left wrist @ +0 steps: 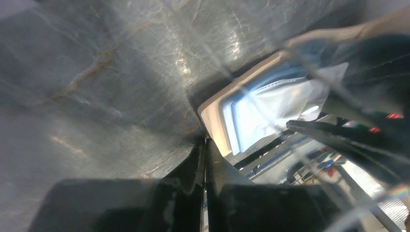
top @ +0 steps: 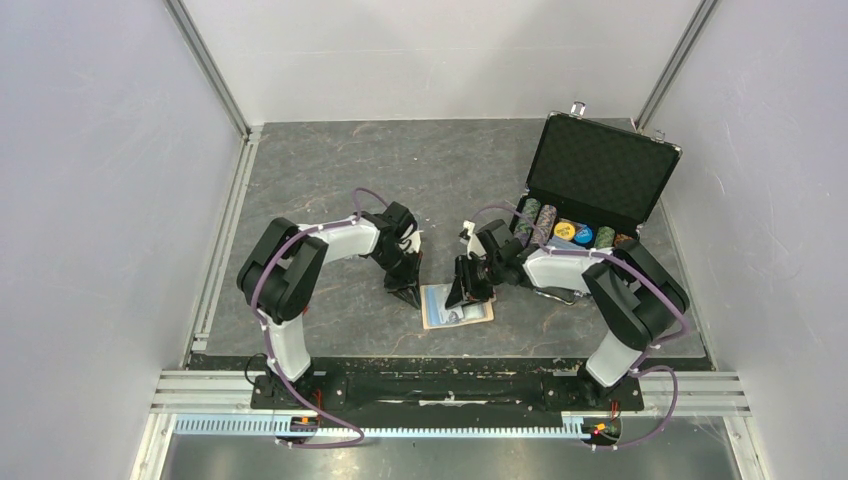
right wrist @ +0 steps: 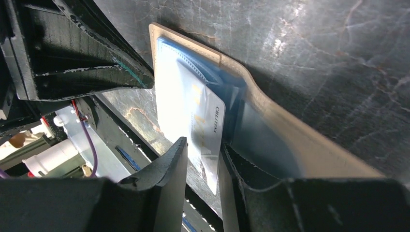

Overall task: Put the credit cards into the card holder
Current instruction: Insert the credit card into the card holder.

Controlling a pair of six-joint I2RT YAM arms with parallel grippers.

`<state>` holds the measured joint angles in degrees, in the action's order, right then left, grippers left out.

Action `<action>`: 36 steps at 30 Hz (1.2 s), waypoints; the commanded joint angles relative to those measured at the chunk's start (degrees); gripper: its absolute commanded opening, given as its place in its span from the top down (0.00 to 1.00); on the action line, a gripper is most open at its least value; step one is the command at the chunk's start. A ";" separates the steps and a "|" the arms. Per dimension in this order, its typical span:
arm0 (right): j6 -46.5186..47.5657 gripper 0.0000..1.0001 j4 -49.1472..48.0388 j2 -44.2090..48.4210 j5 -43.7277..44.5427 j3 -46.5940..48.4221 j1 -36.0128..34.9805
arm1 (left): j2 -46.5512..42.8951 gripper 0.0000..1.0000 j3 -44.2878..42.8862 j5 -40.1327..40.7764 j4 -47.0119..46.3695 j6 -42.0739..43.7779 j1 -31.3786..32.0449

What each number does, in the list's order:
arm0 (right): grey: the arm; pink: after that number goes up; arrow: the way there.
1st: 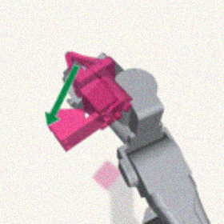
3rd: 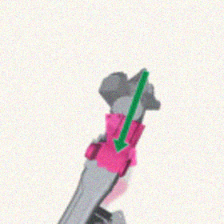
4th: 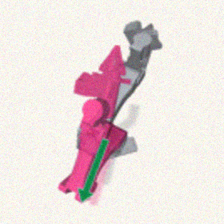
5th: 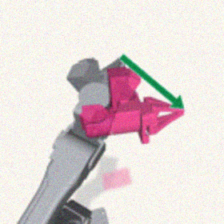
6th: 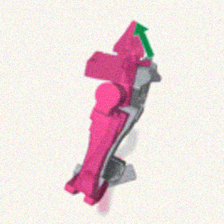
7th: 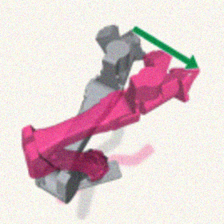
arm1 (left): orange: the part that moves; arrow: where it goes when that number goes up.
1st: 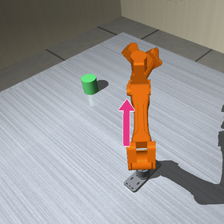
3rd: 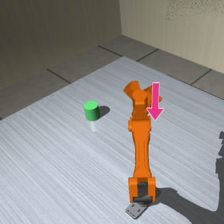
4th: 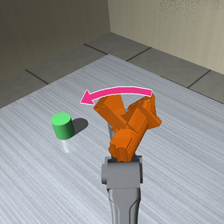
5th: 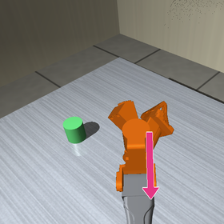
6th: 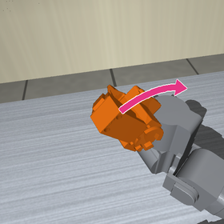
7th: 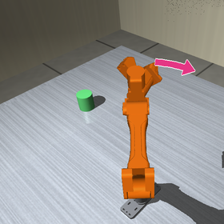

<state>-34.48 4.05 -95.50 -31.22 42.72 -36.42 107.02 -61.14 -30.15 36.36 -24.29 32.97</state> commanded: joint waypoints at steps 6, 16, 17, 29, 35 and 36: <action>-6.08 0.66 -9.04 -4.03 -4.77 0.09 -1.19 | 2.55 0.98 -2.20 -0.44 -1.38 0.92 0.78; -10.17 0.64 -15.48 -6.54 -7.01 0.84 -1.24 | 1.42 0.98 -4.50 3.12 -0.37 0.54 0.67; -10.53 0.64 -16.08 -6.86 -7.01 1.10 -1.22 | 1.50 0.98 -4.93 3.79 -0.17 0.41 0.48; -3.54 0.39 -8.05 -8.28 -4.04 8.25 -1.56 | -0.38 0.98 -11.36 12.53 5.07 3.00 -2.39; 2.01 0.24 1.52 -6.05 -1.09 9.04 -1.63 | -1.80 0.98 -10.60 12.28 5.56 3.12 -2.38; 2.38 0.22 2.31 -5.80 -0.80 9.09 -1.59 | -1.95 0.98 -10.45 12.05 5.54 3.05 -2.39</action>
<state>-37.80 -2.50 -102.96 -36.86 51.09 -38.15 108.07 -71.09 -18.90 41.67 -23.68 30.61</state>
